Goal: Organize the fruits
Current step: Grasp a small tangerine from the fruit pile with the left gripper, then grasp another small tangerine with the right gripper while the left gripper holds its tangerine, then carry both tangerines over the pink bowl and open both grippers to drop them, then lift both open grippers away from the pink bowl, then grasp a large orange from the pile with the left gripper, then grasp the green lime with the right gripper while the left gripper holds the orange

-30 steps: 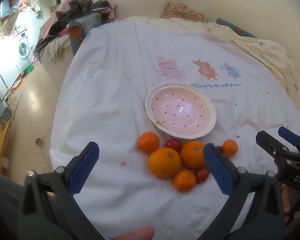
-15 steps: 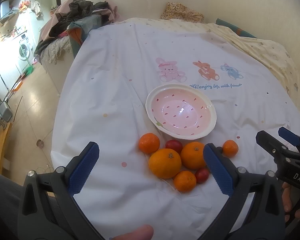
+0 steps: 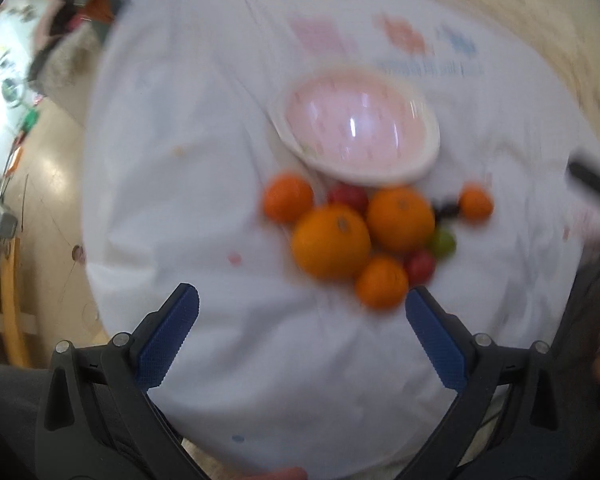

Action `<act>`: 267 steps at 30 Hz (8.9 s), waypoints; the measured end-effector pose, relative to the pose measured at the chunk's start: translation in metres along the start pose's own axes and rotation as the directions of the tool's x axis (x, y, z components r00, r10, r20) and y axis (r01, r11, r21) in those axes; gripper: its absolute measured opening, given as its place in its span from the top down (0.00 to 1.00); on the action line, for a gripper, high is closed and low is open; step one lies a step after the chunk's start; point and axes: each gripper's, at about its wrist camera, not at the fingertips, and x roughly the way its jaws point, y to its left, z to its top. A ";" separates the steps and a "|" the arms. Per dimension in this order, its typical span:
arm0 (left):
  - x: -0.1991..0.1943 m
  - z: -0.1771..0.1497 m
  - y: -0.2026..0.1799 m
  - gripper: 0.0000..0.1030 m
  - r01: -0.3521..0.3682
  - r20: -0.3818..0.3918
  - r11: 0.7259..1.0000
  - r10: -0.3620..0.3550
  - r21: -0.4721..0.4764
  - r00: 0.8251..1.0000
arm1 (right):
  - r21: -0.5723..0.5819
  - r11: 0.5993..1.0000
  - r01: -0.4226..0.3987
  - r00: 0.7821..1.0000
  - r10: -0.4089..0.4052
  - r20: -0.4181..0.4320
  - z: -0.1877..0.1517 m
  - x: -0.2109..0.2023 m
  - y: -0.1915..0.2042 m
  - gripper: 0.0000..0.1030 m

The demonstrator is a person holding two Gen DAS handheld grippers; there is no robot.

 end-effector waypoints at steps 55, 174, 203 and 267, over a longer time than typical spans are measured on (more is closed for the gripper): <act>-0.006 -0.003 0.030 0.63 0.166 0.052 0.970 -0.160 -0.178 0.986 | 0.256 0.966 -0.020 0.889 0.135 -0.438 -0.007 0.128 -0.035 0.54; -0.002 0.044 0.070 0.15 0.051 0.070 0.973 -0.036 -0.225 0.997 | 0.163 0.955 -0.250 0.948 0.275 -0.159 0.037 0.045 -0.020 0.13; 0.074 0.033 -0.010 0.25 -0.033 -0.155 0.995 0.048 0.094 0.987 | 0.232 0.945 -0.232 0.940 0.279 -0.195 0.035 0.066 -0.024 0.13; 0.008 0.022 0.051 0.44 0.108 0.045 0.971 -0.101 -0.214 0.994 | 0.121 0.956 -0.267 0.841 0.293 -0.455 -0.017 0.106 0.001 0.71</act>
